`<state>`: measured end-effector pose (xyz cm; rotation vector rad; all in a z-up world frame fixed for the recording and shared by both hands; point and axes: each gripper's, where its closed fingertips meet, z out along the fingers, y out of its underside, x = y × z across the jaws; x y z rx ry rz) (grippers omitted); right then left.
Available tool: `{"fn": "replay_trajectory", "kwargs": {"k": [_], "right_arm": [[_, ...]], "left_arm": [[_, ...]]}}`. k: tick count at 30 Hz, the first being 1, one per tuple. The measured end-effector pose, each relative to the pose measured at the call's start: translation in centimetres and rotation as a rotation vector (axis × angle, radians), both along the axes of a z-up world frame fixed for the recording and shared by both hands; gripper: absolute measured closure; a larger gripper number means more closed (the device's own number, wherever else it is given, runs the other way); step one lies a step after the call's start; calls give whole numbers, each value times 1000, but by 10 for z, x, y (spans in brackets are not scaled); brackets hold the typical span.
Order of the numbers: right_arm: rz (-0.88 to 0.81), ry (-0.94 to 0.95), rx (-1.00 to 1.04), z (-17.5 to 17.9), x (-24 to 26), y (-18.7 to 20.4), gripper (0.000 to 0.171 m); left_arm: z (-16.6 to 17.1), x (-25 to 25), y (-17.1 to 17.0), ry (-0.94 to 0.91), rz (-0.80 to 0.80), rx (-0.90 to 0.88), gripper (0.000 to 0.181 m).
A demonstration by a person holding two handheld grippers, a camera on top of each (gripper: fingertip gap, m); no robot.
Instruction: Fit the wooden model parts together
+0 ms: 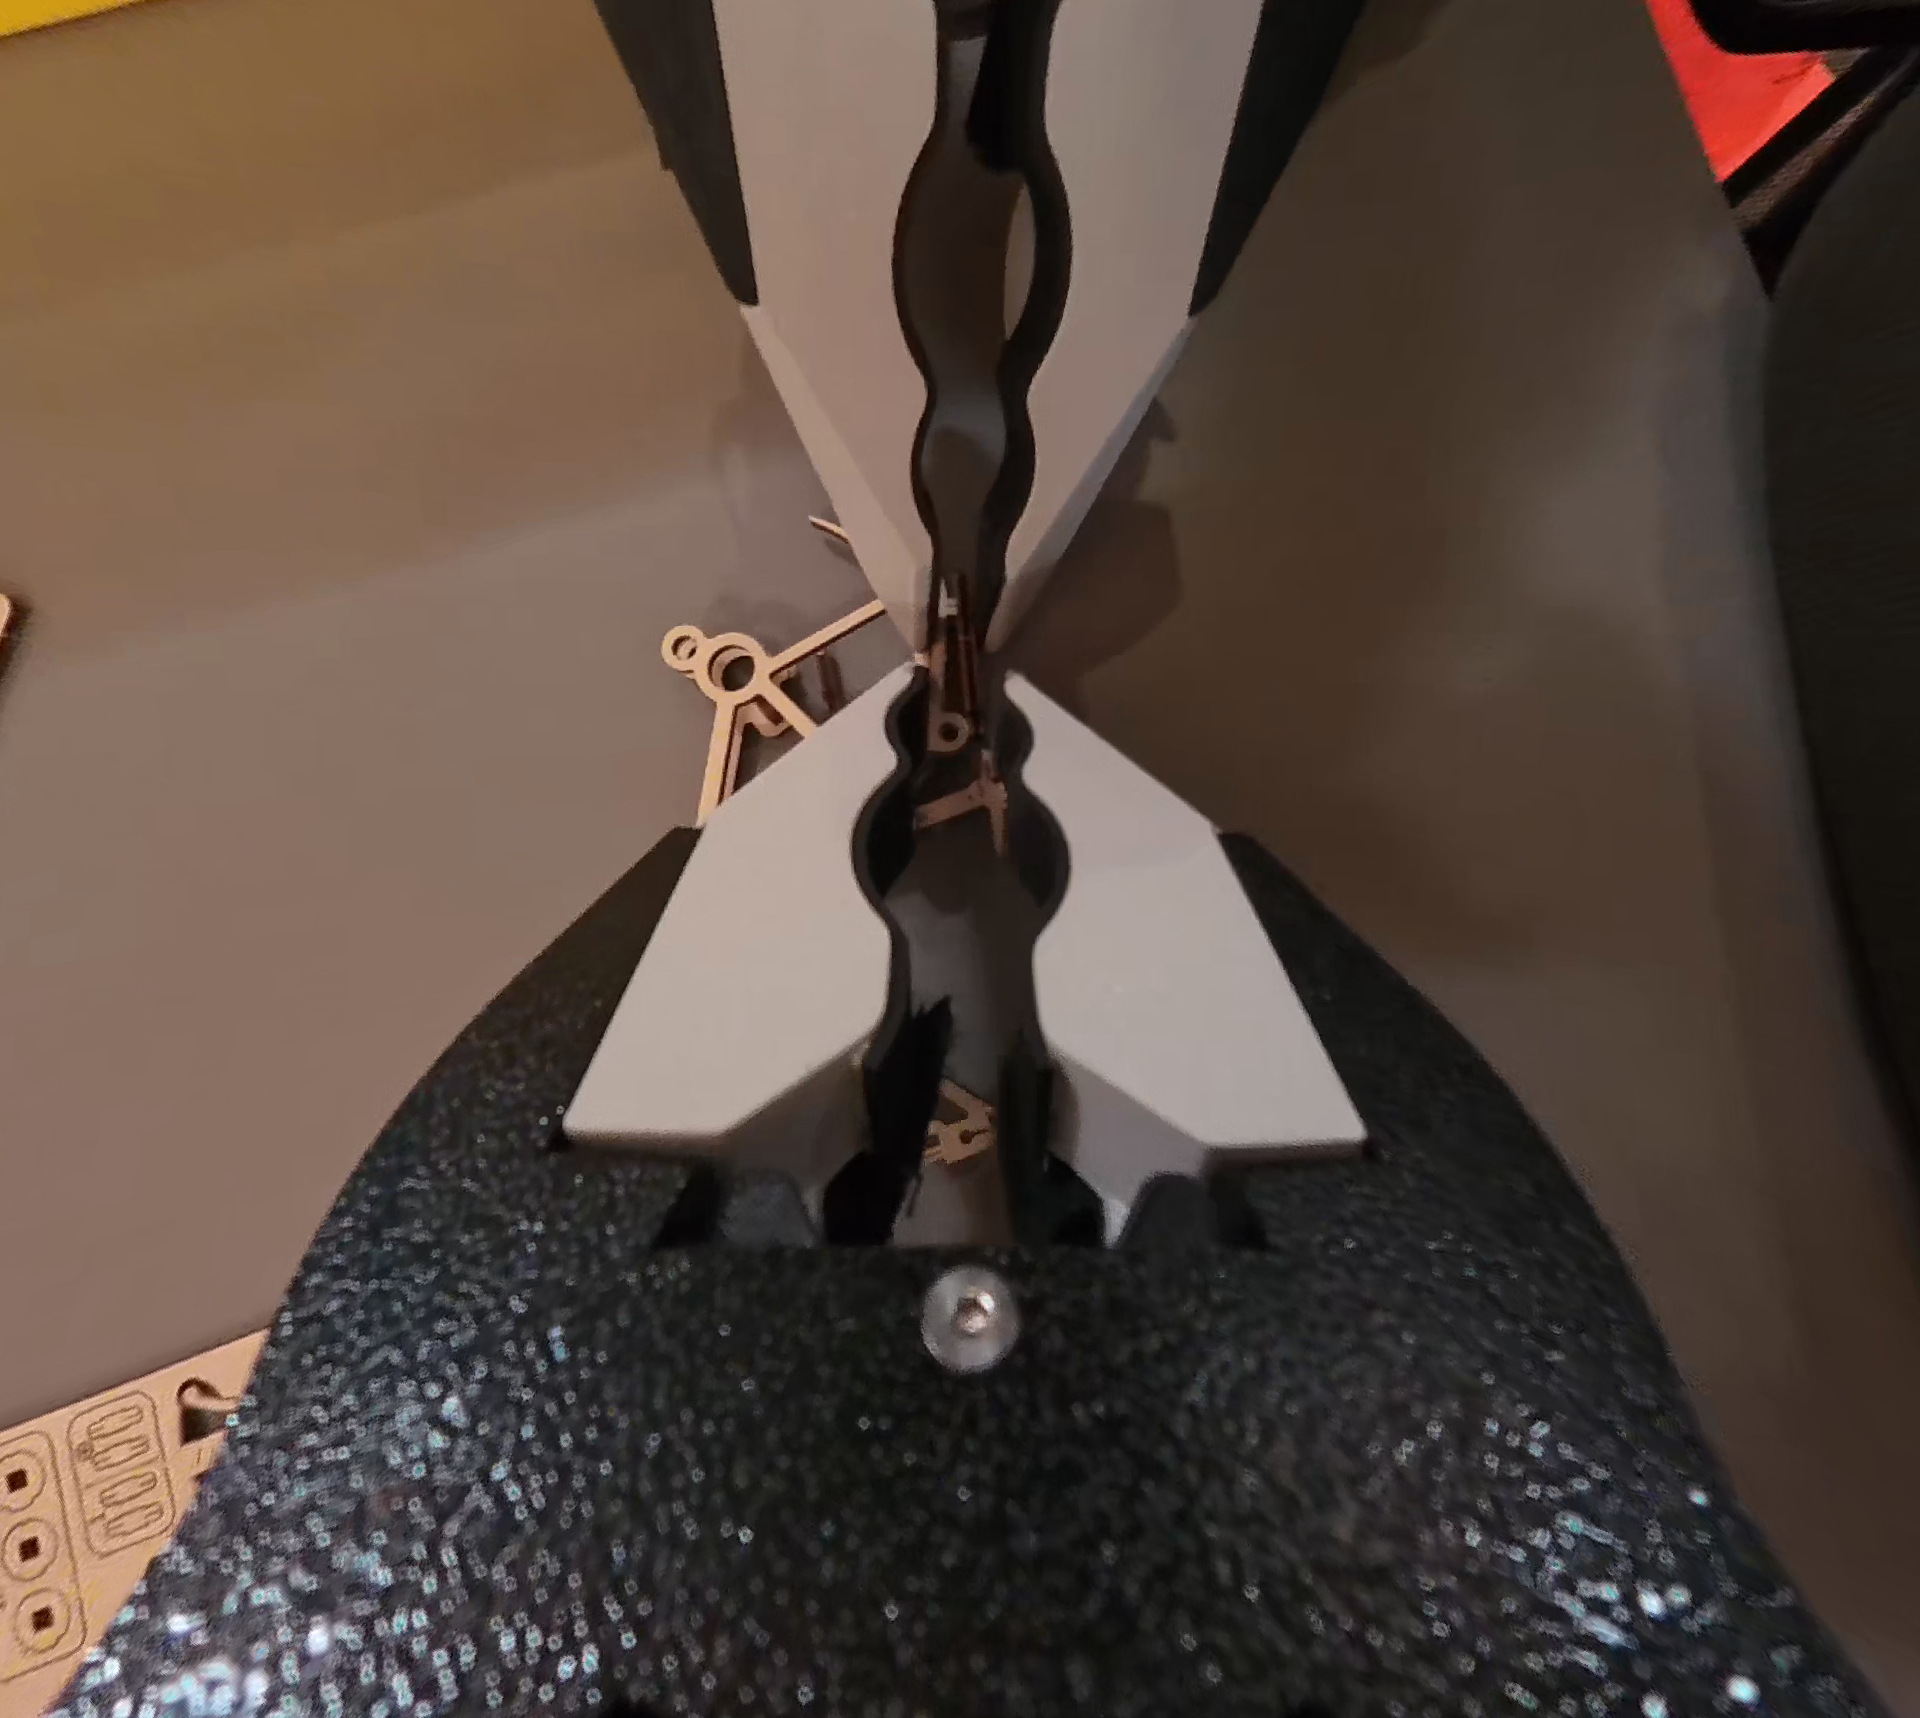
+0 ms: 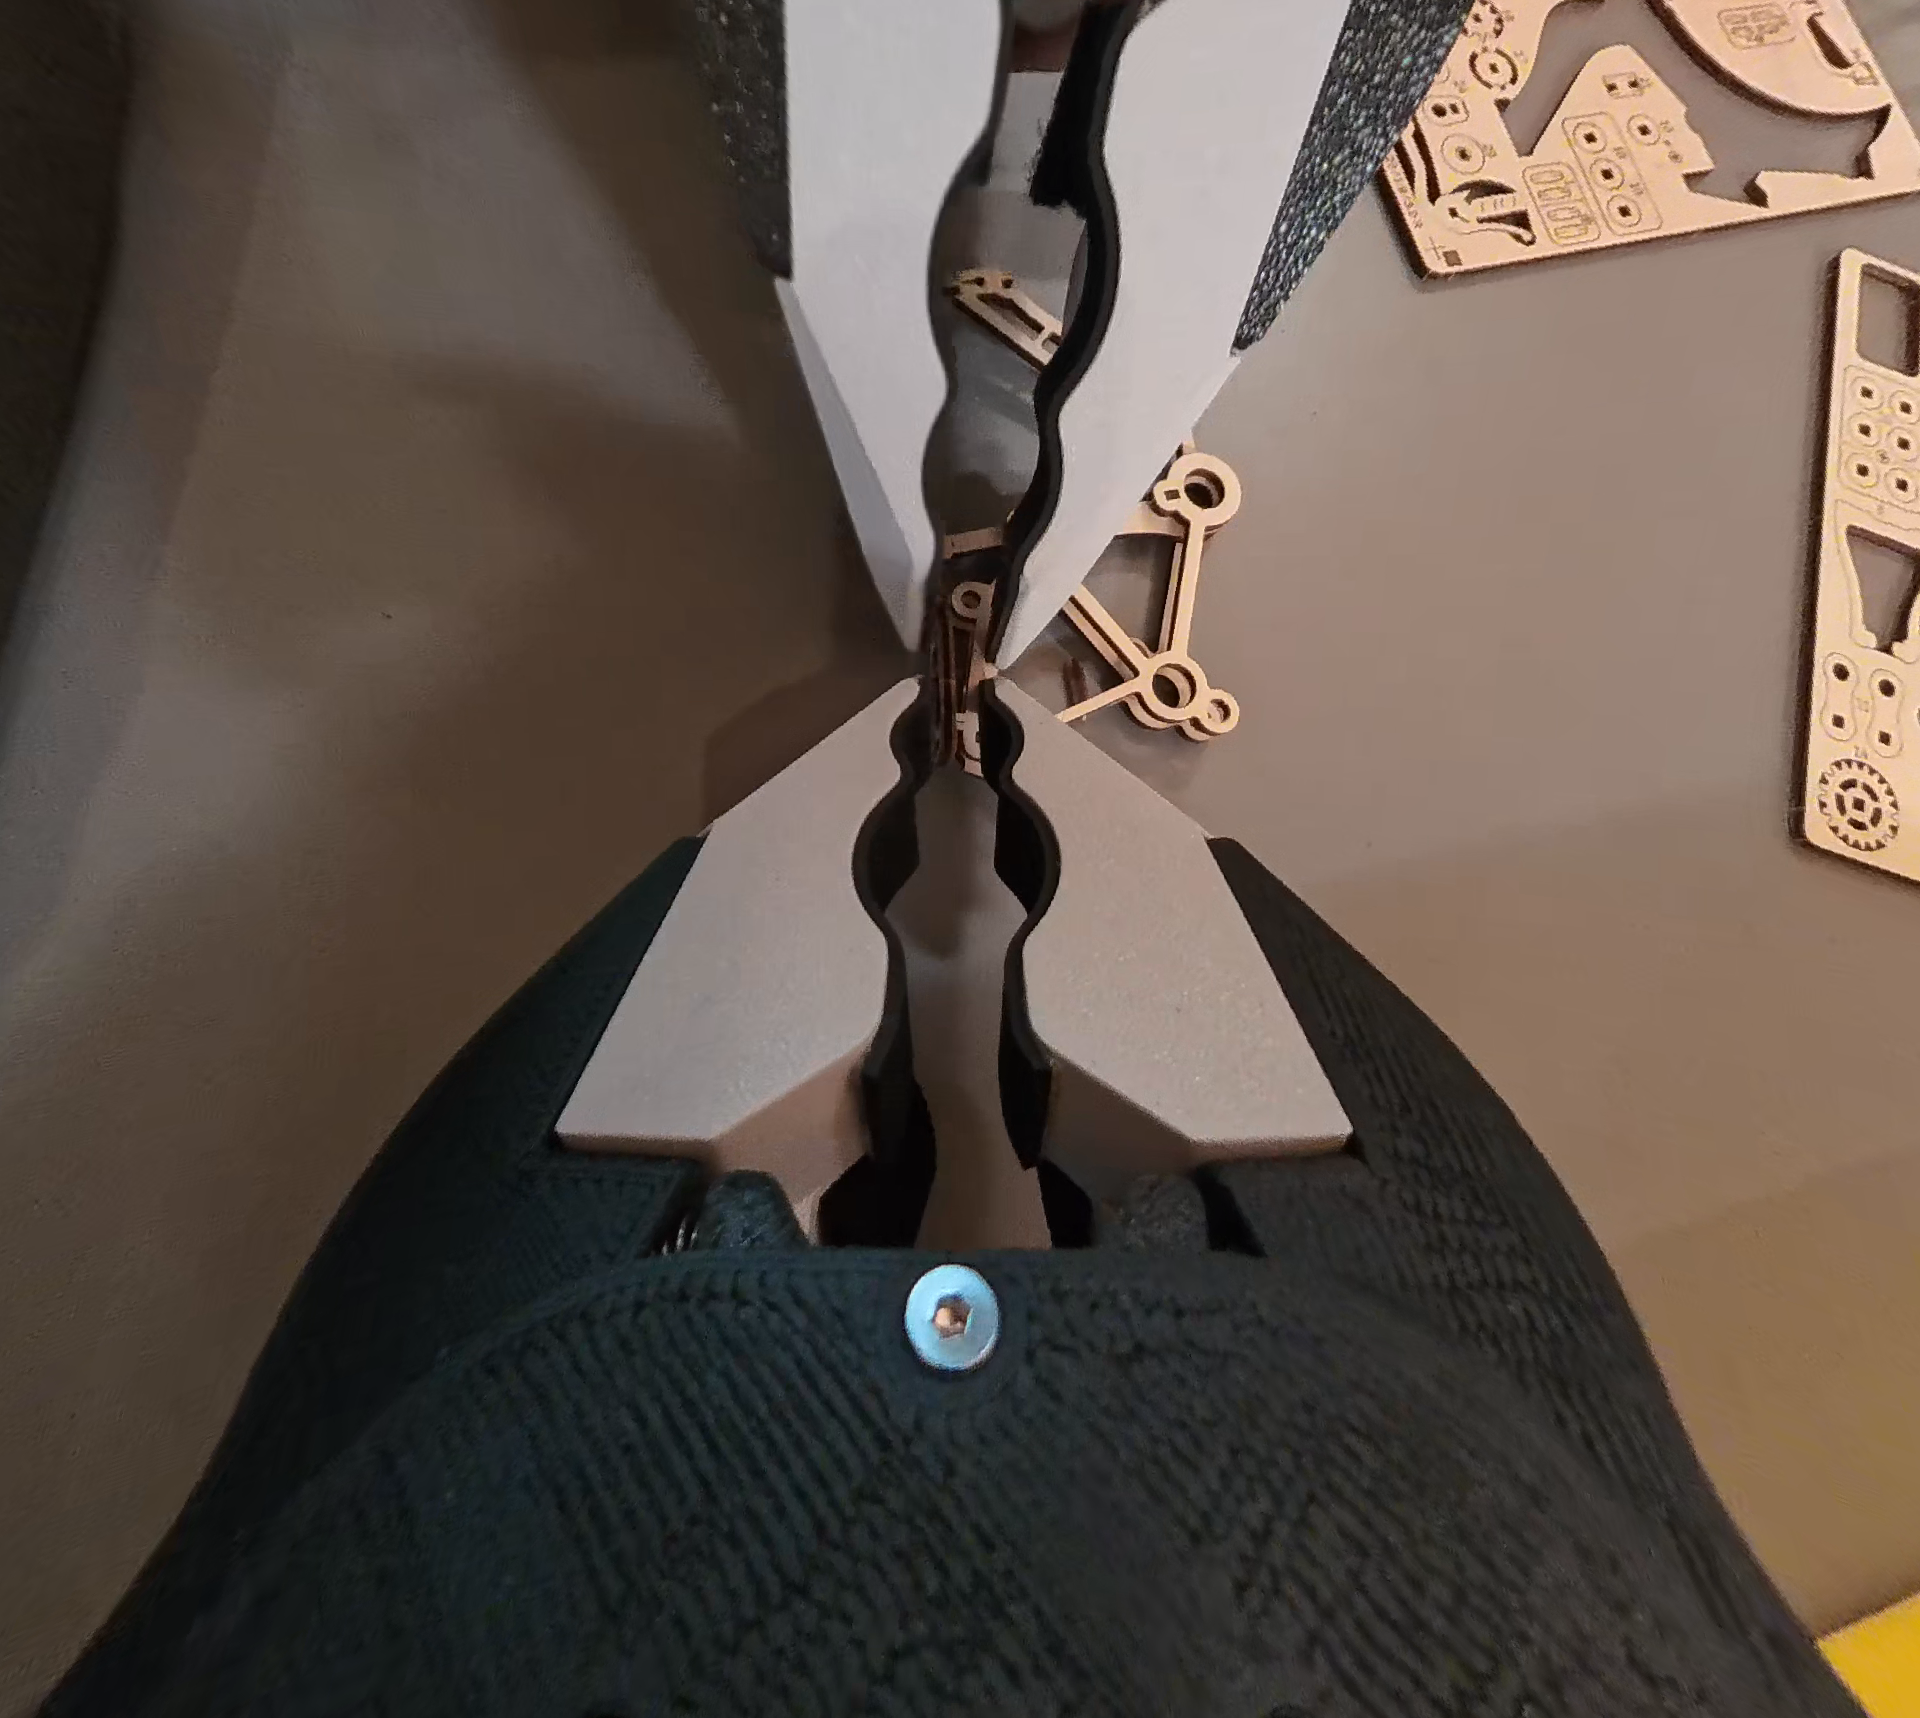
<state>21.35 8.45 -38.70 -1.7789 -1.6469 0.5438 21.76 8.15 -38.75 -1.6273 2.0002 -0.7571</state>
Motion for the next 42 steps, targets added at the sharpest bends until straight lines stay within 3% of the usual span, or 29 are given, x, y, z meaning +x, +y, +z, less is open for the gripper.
{"fn": "replay_trajectory", "kwargs": {"k": [8, 17, 29, 37, 39, 42], "right_arm": [[10, 10, 6, 0, 0, 0, 165], [12, 18, 4, 0, 0, -1, 165], [-1, 3, 13, 0, 0, -1, 165], [-47, 67, -92, 0, 0, 2, 165], [-83, 125, -168, 3, -1, 4, 165], [-137, 218, -265, 12, 1, 11, 166]], "left_arm": [[0, -3, -5, 37, 4, 1, 162], [-2, -2, 1, 30, 30, 63, 174], [-3, -3, 1, 34, 8, 80, 174], [0, -1, 2, 5, 32, -43, 174], [5, -5, 0, 14, 12, -97, 161], [31, -6, 0, -136, -8, -92, 145]]}}
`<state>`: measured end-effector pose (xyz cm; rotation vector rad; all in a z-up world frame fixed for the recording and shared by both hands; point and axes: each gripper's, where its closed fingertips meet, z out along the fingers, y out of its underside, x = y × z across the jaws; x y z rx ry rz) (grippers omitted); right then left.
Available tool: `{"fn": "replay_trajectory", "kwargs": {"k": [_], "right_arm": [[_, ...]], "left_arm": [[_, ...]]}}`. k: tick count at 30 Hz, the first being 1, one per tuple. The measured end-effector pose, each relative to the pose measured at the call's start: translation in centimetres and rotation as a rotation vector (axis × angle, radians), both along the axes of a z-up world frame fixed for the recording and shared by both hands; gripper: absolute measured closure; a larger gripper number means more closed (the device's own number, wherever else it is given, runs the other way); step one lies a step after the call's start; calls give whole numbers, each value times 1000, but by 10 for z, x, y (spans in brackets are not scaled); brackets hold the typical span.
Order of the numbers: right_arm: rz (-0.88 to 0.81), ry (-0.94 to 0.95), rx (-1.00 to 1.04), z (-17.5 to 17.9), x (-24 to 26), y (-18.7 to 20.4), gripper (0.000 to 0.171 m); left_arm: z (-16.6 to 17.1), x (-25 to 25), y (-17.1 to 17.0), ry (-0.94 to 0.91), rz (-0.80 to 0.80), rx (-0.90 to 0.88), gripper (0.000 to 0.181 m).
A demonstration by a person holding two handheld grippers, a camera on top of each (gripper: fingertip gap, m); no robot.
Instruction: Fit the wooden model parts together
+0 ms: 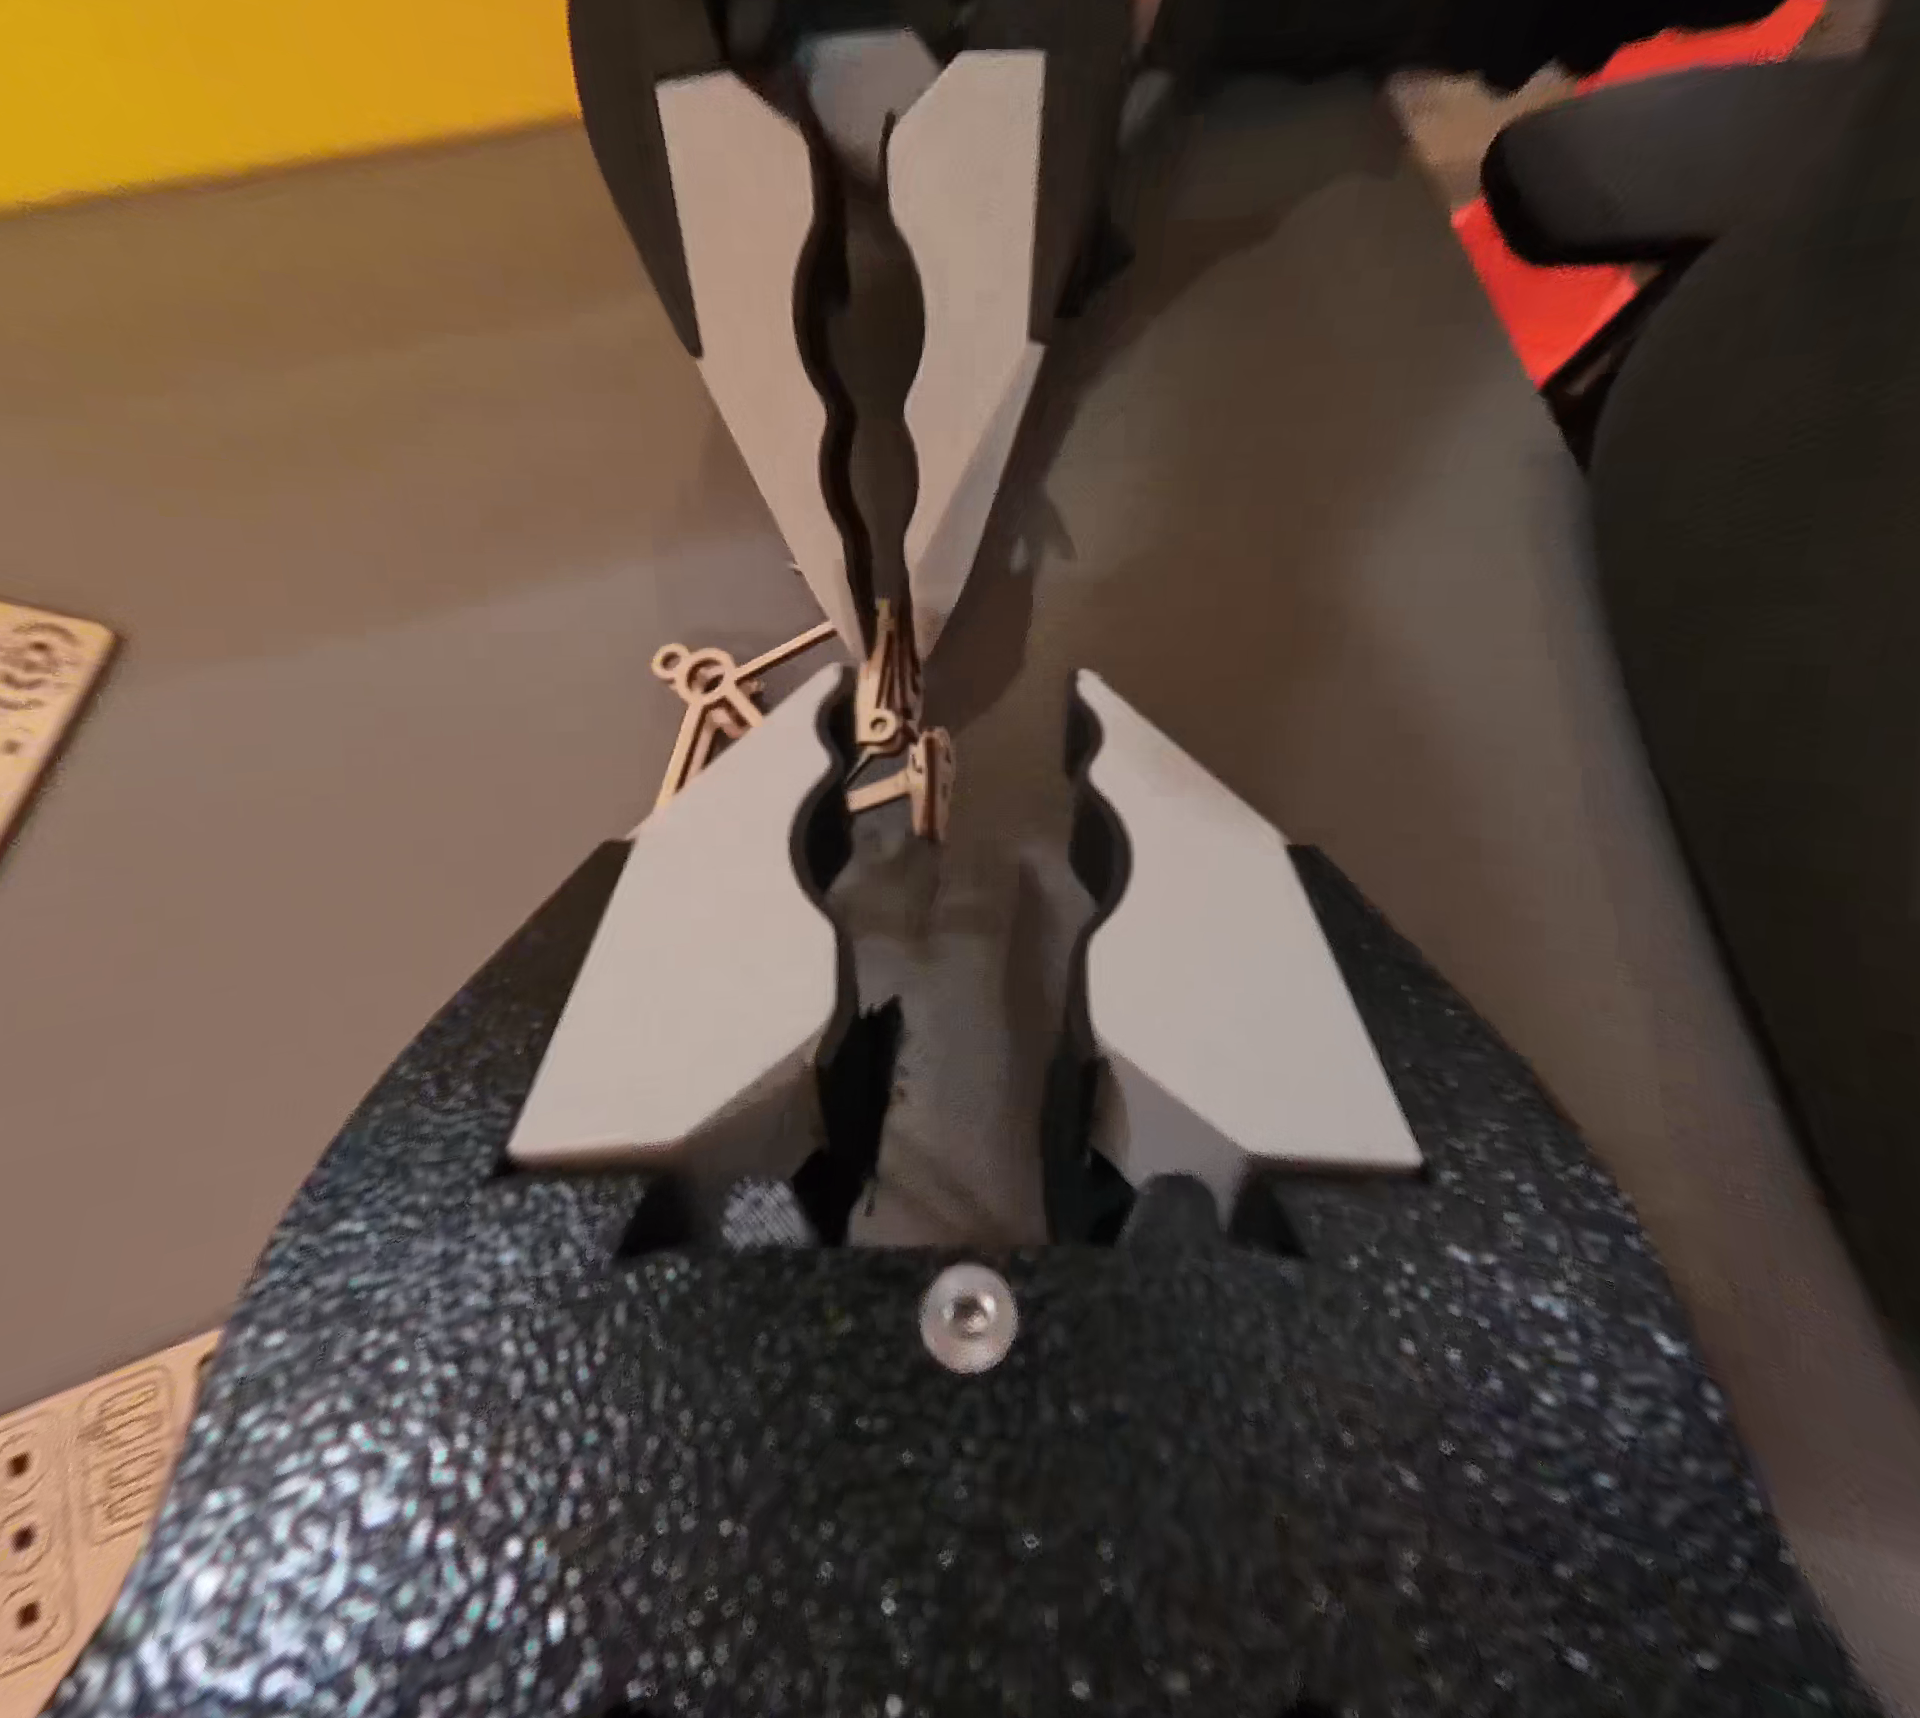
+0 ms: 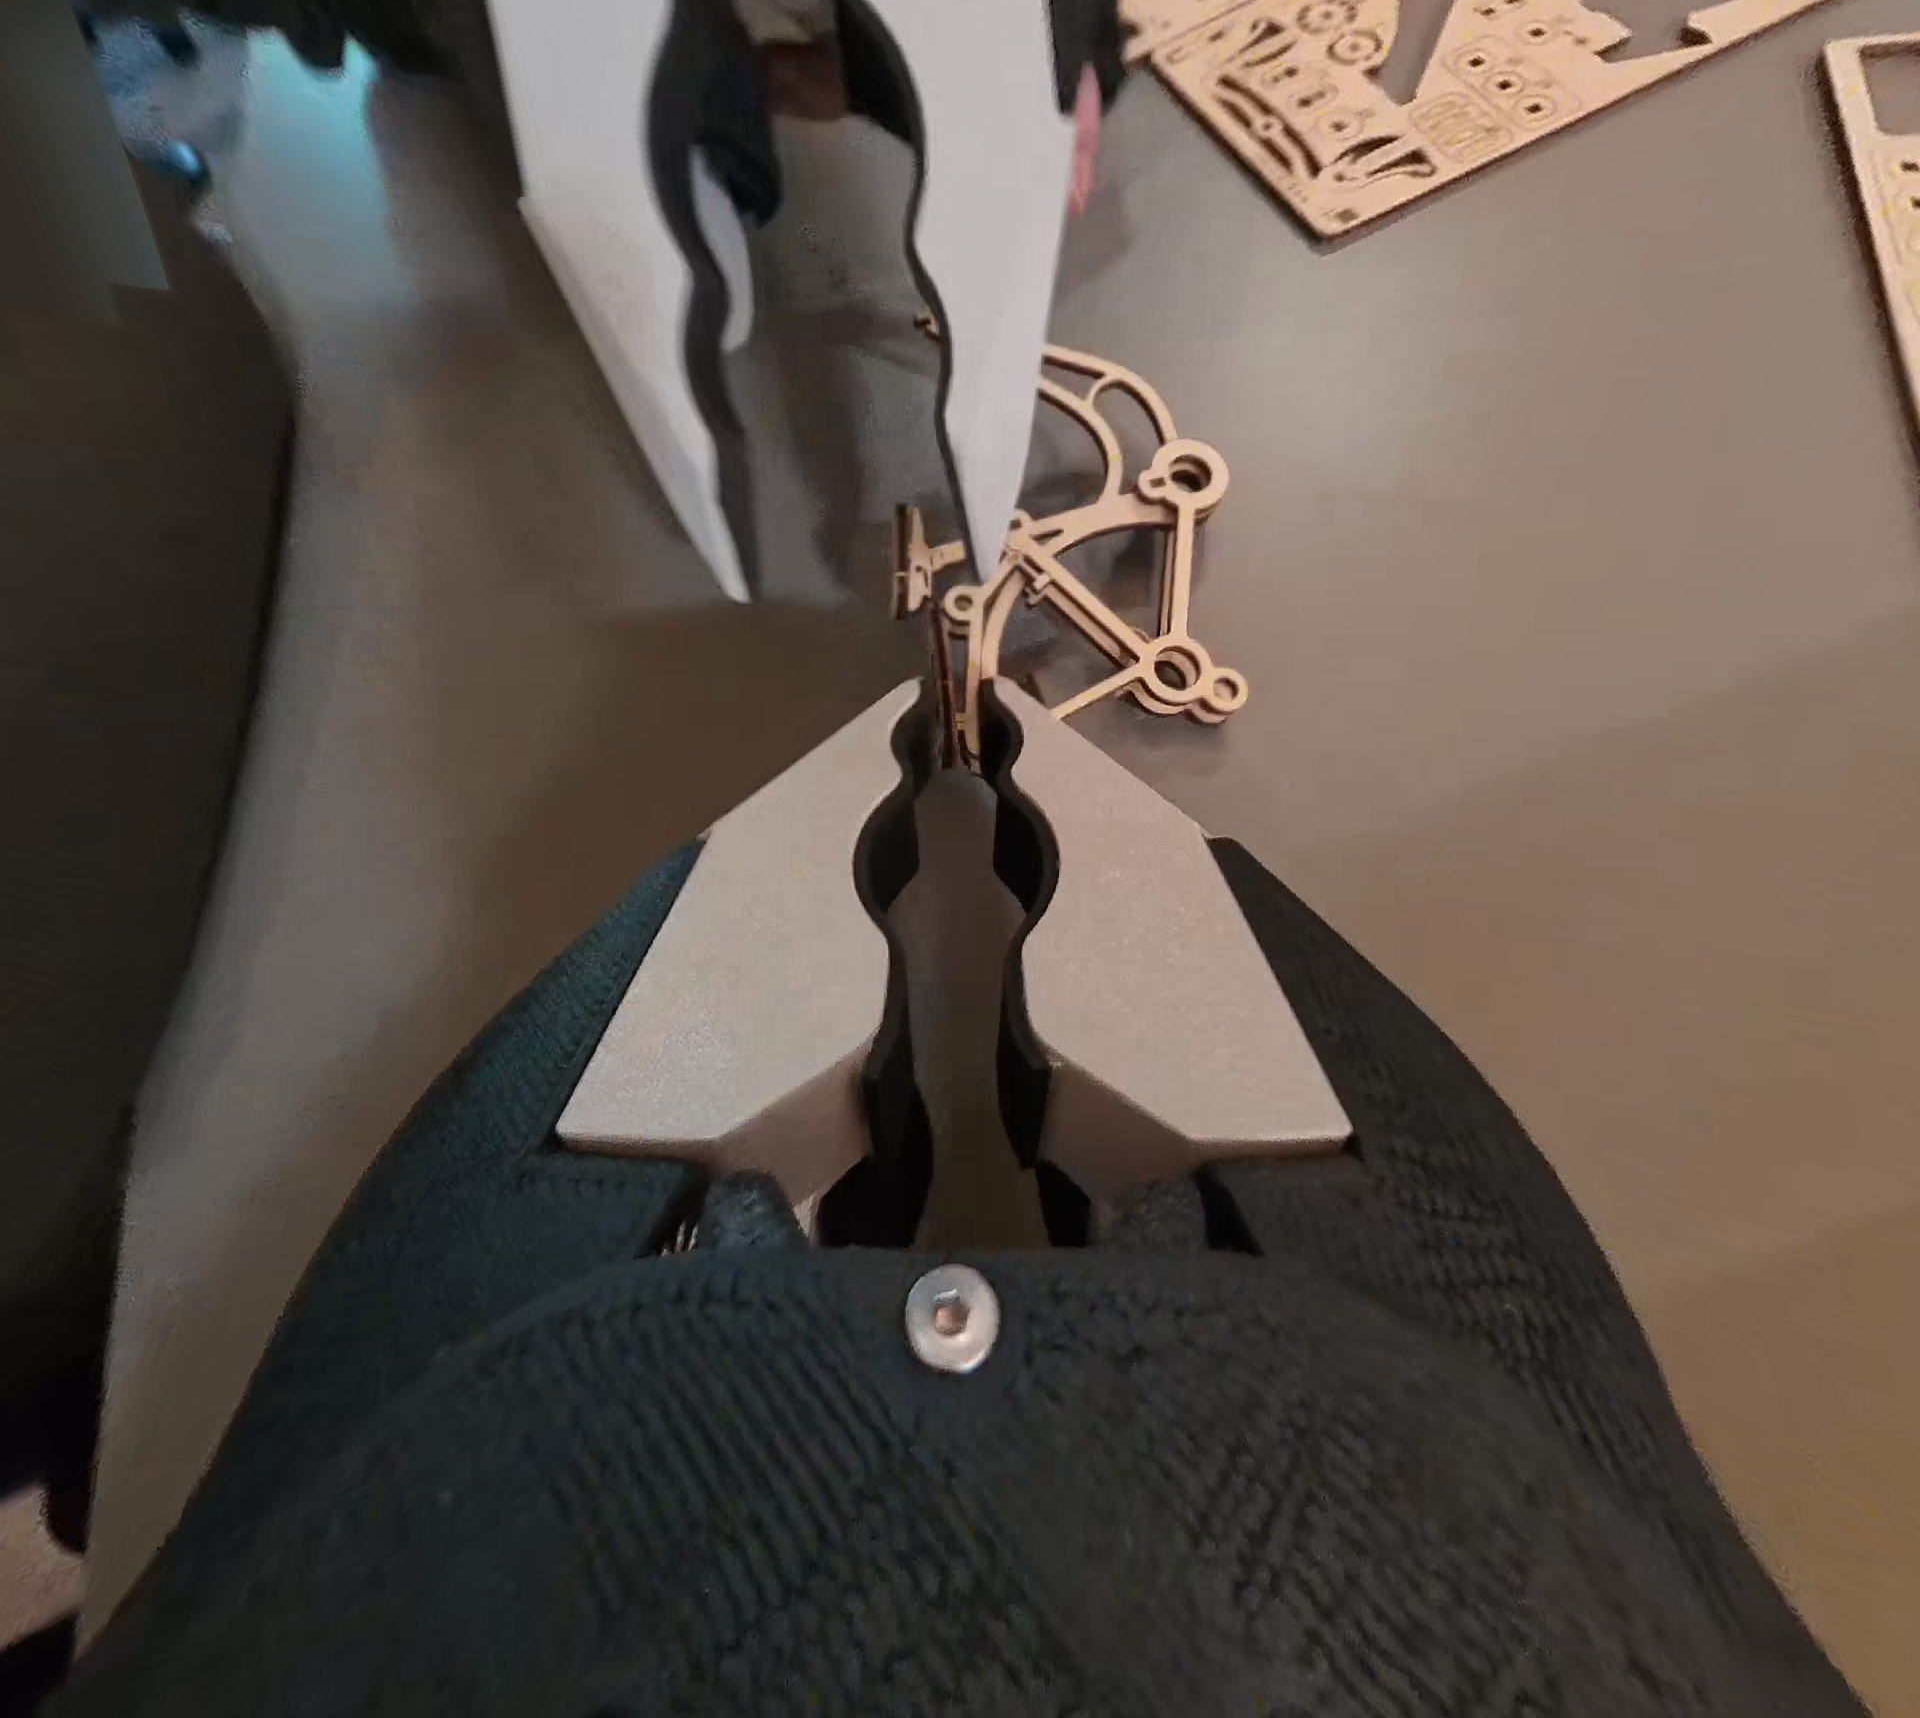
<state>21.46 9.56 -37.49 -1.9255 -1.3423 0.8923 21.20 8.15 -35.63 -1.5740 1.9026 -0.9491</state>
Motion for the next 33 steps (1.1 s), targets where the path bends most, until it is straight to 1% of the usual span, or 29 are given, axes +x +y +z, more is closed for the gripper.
{"fn": "replay_trajectory", "kwargs": {"k": [2, 4, 7, 9, 12, 14, 17, 19, 23, 26, 27, 29, 31, 33], "right_arm": [[-27, 44, -42, 5, 2, 3, 166], [-33, 89, -73, 11, 2, 4, 165], [-27, 161, -102, 25, 0, 2, 165], [-28, 206, -124, 34, -1, 1, 165], [-21, 262, -192, 43, -1, -3, 165], [-21, 298, -248, 46, 0, -4, 165], [-11, 360, -355, 52, 0, -7, 166], [-1, 361, -382, 52, 0, -10, 165], [5, 395, -403, 59, -1, -12, 165], [33, 424, -424, 65, -4, -17, 165], [44, 425, -432, 66, -5, -19, 165], [55, 432, -432, 68, -6, -22, 165], [69, 457, -438, 74, -9, -25, 165], [67, 476, -416, 78, -10, -24, 164]], "left_arm": [[9, -5, 7, -75, 14, 69, 132], [9, -10, 19, -130, 24, 213, 117], [3, -13, 28, -164, -39, 453, 114], [4, -10, 23, -201, -93, 518, 116], [8, -4, 17, -243, -137, 555, 128], [12, -3, 15, -266, -148, 551, 136], [18, -3, 10, -313, -160, 506, 142], [25, -5, 8, -351, -165, 485, 140], [40, -10, 7, -411, -161, 407, 130], [35, -8, -1, -401, -201, 421, 132], [32, -7, -3, -394, -217, 443, 137], [32, -8, -7, -405, -235, 473, 157], [39, -8, -5, -433, -209, 463, 173], [41, -8, -5, -424, -178, 371, 174]]}}
